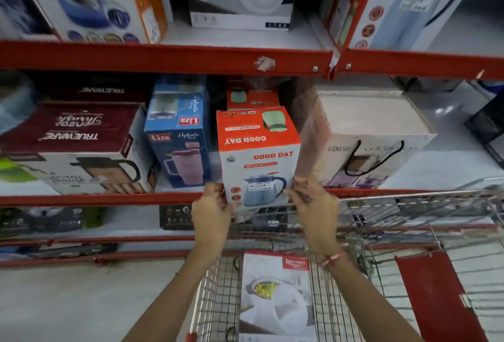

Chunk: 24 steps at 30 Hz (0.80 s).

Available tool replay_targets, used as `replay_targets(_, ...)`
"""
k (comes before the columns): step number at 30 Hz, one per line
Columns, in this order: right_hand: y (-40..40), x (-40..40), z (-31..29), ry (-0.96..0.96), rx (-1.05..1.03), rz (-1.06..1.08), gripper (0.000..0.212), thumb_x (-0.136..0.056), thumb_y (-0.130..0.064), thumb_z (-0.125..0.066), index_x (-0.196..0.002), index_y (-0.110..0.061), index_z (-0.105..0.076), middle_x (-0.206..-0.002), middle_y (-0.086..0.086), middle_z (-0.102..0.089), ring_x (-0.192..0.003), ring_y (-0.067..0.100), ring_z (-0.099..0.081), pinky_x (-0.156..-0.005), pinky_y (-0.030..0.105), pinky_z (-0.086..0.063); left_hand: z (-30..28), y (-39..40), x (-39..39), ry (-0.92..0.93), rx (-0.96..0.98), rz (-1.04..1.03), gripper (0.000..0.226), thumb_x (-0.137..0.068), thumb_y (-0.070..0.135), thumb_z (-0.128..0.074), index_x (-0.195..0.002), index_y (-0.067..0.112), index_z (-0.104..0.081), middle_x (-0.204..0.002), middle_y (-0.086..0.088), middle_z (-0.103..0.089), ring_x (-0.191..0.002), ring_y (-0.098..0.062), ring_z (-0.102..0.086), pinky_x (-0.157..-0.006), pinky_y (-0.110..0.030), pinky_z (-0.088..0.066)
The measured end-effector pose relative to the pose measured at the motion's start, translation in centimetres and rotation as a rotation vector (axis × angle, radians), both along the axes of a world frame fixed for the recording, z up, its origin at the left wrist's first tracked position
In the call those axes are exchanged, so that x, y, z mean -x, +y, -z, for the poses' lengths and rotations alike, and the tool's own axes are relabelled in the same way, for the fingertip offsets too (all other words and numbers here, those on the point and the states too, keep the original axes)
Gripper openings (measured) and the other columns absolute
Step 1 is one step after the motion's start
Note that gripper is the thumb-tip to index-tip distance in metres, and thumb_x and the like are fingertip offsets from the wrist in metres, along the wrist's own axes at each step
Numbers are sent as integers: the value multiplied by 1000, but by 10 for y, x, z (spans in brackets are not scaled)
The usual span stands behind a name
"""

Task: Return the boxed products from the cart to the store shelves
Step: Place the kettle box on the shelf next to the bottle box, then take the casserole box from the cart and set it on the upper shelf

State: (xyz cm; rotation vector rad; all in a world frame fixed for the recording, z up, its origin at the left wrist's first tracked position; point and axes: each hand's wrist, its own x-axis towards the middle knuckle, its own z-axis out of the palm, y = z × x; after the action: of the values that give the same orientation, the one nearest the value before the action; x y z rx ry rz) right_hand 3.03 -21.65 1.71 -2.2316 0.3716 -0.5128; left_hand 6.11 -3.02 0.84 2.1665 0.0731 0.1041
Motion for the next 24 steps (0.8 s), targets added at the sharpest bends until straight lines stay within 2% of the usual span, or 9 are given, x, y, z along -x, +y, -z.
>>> replay_targets(3,-6,-43,14,-45,94,18,20,-78,-18,-74,-95,-10,-65,-86,4,-78,-76,17,-73,-69,17,-50,10,-9,-49,-26,-98,-20,29,-78,9,-71,-101,3,-55,-99,-12,-73,-84,-22,-71,-70,-23,-55)
replay_targets(5,-9,-64,28,-35,51,-9,20,-78,-14,-73,-96,-9,-64,-88,7,-78,-79,18,-73,-75,27,-58,18,-13,-71,6,-116,-1,30,-77,6,-71,-101,3,-53,-99,-15,-72,-85,-23,-71,-72,-25,-57)
replay_targets(7,-11,-77,43,-24,42,-9,20,-78,-13,-73,-96,-8,-64,-88,8,-78,-80,19,-73,-75,35,-60,28,-17,-83,24,-138,1,30,-77,5,-71,-100,1,-53,-100,-17,-72,-91,-27,-70,-74,-28,-55)
replay_targets(11,-15,-88,66,26,27,11,17,-80,-14,-72,-95,-9,-66,-89,9,-77,-80,20,-73,-76,27,-57,48,-21,-92,59,-166,-2,30,-78,8,-70,-101,1,-51,-103,-19,-70,-95,-32,-68,-81,-39,-58)
replay_targets(14,-17,-90,74,40,55,-5,15,-82,-16,-71,-94,-9,-67,-88,9,-77,-79,22,-72,-74,31,-59,59,-20,-96,83,-170,8,26,-82,11,-66,-102,0,-53,-104,-19,-70,-96,-32,-67,-81,-38,-57)
replay_targets(17,-19,-85,79,49,79,-47,15,-85,-19,-68,-96,-10,-66,-89,9,-77,-78,23,-73,-70,36,-61,65,-17,-91,33,-185,48,25,-87,15,-60,-106,1,-54,-104,-18,-70,-94,-32,-68,-79,-37,-56)
replay_targets(21,-16,-49,95,38,152,-112,14,-91,-22,-59,-98,-10,-61,-81,10,-73,-61,18,-67,-55,29,-58,76,-14,-55,-86,-57,39,39,-91,15,-54,-129,6,-46,-113,-10,-67,-92,-16,-66,-84,-30,-55)
replay_targets(24,-12,-4,128,188,118,-181,22,-93,-33,-46,-102,-16,-56,-94,9,-70,-67,19,-67,-57,36,-61,100,-15,-15,-64,63,31,42,-93,17,-50,-133,14,-38,-122,-5,-62,-99,-4,-62,-87,-21,-52)
